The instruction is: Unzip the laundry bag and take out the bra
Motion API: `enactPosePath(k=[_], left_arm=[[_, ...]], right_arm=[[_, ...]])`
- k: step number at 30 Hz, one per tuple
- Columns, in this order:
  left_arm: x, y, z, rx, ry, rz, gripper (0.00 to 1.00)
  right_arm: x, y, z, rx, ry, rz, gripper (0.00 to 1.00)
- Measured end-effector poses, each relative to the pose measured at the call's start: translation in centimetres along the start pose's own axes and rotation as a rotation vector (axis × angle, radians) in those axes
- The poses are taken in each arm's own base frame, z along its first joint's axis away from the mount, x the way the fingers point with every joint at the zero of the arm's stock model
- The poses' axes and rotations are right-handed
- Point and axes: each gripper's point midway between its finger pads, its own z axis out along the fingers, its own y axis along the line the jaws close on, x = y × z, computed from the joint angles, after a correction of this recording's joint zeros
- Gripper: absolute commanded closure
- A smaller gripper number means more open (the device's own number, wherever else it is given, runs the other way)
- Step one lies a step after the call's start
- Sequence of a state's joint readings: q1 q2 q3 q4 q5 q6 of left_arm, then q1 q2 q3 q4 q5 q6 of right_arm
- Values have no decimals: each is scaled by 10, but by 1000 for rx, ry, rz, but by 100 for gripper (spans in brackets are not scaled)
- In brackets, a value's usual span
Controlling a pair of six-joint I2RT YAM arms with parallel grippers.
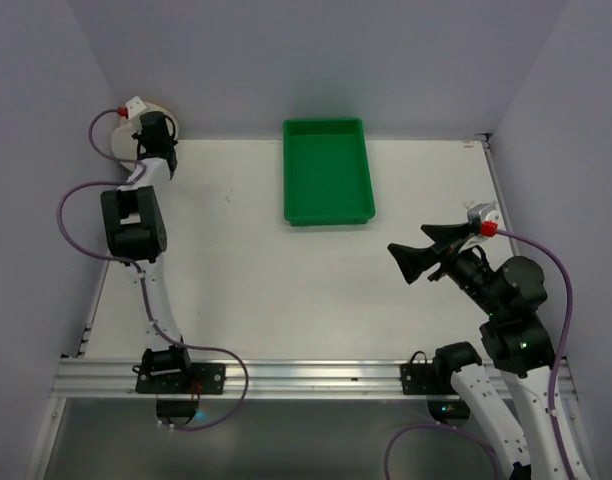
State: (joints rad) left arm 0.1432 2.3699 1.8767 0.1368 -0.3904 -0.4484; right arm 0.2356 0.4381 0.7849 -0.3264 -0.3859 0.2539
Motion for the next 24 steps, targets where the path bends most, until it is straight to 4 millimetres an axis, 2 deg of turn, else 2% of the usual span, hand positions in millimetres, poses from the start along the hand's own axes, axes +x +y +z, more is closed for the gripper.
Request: enactPosePath(k=[4,6,8,11,13,15,19,24], left_arm=[[-18,-14,-58,93,52,8,100],[-24,-32,-100,168,82,21,100],[-20,-57,-152,268,124,47,100],[10,-96,-247,474,232,111,100],[37,-107,-305,607,321,153,100],[61,-101,-351,700,406,185,100],[95,-68,-426,814,540,234,100],[98,-47,-507,1025,591,236,100]], right_arm=[[0,4,0,-22,2,7,1],[1,5,1,-25,8,18,1],[2,5,2,-28,14,34,1],[4,10,2,-52,24,54,1],[5,14,1,-72,34,65,1],[5,17,1,-85,45,75,1],[6,25,2,-122,73,103,1],[14,29,5,-148,120,160,1]])
